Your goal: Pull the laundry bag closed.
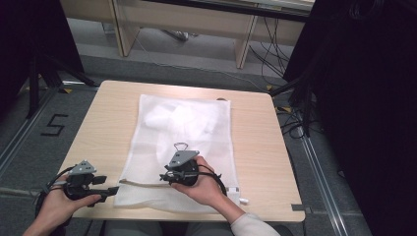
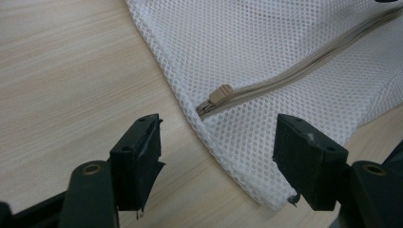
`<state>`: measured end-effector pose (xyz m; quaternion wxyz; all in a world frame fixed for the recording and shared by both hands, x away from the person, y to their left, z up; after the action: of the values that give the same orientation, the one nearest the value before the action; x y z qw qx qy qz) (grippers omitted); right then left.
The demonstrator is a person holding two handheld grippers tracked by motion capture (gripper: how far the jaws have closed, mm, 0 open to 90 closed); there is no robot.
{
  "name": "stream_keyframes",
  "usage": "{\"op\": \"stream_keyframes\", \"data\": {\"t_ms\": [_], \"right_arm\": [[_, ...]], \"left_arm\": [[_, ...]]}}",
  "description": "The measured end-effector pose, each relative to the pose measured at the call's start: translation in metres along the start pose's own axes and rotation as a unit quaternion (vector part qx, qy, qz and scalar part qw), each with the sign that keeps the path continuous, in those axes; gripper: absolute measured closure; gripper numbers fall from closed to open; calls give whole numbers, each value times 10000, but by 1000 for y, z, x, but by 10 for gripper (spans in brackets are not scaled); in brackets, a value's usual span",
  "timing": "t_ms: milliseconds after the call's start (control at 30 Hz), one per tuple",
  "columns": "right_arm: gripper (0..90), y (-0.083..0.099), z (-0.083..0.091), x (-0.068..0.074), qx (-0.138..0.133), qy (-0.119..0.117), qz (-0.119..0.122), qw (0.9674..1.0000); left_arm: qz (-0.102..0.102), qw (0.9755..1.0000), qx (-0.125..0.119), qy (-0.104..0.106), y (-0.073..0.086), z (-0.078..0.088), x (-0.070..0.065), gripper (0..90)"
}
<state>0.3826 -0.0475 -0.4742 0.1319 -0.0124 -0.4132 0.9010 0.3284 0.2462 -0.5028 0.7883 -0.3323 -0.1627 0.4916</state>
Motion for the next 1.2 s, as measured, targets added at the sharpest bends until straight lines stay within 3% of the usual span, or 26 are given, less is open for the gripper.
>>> {"op": "stream_keyframes", "data": {"t_ms": [33, 67, 233, 500, 567, 633, 667, 700, 867, 1133, 1200], "right_arm": [[647, -2, -2, 1, 7, -33, -7, 10000], [647, -3, -4, 0, -16, -18, 52, 10000], [646, -8, -12, 3, 49, -123, -18, 9999], [649, -23, -26, 5, 64, -302, 151, 9994], [651, -24, -27, 6, 83, -292, 68, 9995], [655, -26, -30, 5, 86, -308, 193, 9993], [657, -27, -31, 6, 125, -327, 102, 9993], [660, -28, -32, 5, 108, -348, 216, 9991], [676, -31, -40, 6, 185, -410, 235, 9987], [705, -36, -52, 10, 305, -573, 169, 9977], [710, -38, -56, 10, 317, -606, 246, 9974]], "left_arm": [[28, 10000, -26, -52, 0, 0, 0, 327], [-185, 9998, 58, -30, 0, 1, 2, 327], [-139, 9999, 71, -50, 0, 1, 2, 327], [-117, 9999, 57, 23, 0, 0, 2, 328], [-113, 9999, 57, 19, 0, 0, 2, 328], [-130, 9999, 69, 17, 1, 1, 3, 328], [-125, 9999, 80, -5, 1, 1, 2, 328], [-131, 9999, 92, -18, 1, 1, 2, 328], [27, 10000, -9, -12, 2, 0, 0, 328], [38, 10000, 30, 11, 3, 1, 1, 330], [32, 10000, 21, 5, 3, 1, 1, 332]]}}
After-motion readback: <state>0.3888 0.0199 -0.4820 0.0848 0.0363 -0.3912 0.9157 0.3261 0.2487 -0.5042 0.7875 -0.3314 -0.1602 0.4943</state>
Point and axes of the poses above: each handheld gripper's, and its own axes: z roughly backward along the jaws, y roughly out of its underside, x roughly to its left, the point moved 2 cm from there along -z, roughly forward along the jaws, and after that the axes turned 11 degrees about -y, right-handed, at the moved point
